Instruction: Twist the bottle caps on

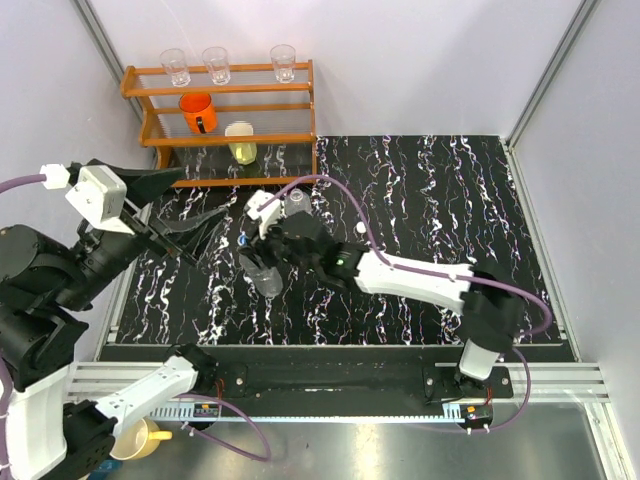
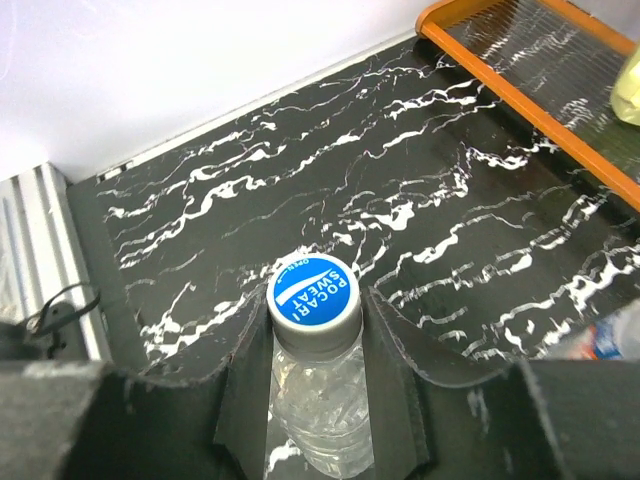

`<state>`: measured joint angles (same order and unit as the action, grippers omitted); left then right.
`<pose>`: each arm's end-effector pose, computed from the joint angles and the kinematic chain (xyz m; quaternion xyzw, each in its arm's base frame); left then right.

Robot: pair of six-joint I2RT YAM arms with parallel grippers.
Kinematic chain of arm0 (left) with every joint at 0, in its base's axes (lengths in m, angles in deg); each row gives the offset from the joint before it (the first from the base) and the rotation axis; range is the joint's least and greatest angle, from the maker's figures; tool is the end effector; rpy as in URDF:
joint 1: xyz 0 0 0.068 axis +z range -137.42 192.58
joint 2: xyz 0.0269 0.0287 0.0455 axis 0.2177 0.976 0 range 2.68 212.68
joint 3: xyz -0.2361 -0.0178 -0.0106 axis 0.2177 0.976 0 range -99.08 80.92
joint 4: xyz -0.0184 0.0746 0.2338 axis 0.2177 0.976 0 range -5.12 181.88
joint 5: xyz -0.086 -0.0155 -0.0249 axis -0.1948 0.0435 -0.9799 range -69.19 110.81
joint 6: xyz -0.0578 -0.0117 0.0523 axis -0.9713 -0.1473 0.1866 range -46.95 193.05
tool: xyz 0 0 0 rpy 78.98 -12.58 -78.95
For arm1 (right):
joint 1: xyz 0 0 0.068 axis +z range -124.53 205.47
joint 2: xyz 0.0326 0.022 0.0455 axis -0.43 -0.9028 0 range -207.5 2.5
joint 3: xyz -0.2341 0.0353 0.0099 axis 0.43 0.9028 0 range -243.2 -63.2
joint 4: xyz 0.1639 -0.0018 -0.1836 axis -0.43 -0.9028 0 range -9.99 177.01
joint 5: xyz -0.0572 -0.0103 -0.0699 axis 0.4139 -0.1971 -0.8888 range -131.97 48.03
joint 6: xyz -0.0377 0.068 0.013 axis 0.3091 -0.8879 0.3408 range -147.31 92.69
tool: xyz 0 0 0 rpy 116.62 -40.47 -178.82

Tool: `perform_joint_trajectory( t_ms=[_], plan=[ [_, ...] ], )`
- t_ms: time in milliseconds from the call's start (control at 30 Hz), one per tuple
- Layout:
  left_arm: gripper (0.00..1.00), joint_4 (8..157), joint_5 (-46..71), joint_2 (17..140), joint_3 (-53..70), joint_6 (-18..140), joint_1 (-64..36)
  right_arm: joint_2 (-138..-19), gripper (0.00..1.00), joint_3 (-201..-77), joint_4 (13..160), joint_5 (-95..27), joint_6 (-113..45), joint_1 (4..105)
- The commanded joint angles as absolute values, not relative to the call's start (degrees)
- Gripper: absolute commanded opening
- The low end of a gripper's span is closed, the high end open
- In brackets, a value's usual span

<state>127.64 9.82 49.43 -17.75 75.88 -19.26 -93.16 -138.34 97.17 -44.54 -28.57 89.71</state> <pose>0.0755 -0.0620 0.5180 0.2618 0.5943 -0.2499 0.7182 0.1838 0.3739 0.2897 -0.3888 0.6623 0.3318 0.5478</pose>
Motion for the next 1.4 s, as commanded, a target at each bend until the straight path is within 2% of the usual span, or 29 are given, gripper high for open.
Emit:
perform_joint_trajectory(
  t_ms=[0,133,333,533,1100,1167,1233,1267,1367],
  plan=[
    [0.99,134.5,12.0,52.1,-19.7,73.2,-19.3,-102.9,0.11,-147.1,109.9,-44.6,-31.2,89.1],
    [0.99,137.3,11.9,53.4,-23.1,71.4,-19.2,-110.3,0.10,-155.5,112.0,-44.8,-32.0,89.2],
    [0.99,139.6,11.9,54.6,-25.3,70.5,-19.2,-116.7,0.10,-160.7,115.0,-46.1,-32.7,89.1],
    [0.99,137.4,12.7,53.0,-21.8,69.9,-19.2,-119.8,0.11,-161.6,115.9,-46.6,-33.7,89.1],
    [0.99,137.0,12.6,53.8,-21.9,67.4,-19.2,-122.1,0.15,-159.8,114.8,-44.2,-30.5,90.4],
    [0.99,136.8,12.8,53.7,-21.3,67.2,-19.2,-122.0,0.19,-159.4,114.8,-44.3,-30.1,90.8],
    [0.99,136.7,13.0,53.5,-20.8,67.2,-19.2,-122.0,0.26,-159.0,114.7,-44.3,-29.9,90.9],
    [0.99,136.6,13.2,53.3,-20.2,67.2,-19.2,-121.8,0.35,-158.7,115.0,-44.4,-29.9,91.0],
    [0.99,136.6,13.4,53.2,-19.6,67.3,-19.2,-121.3,0.43,-157.8,115.5,-44.6,-29.9,91.1]
  ],
)
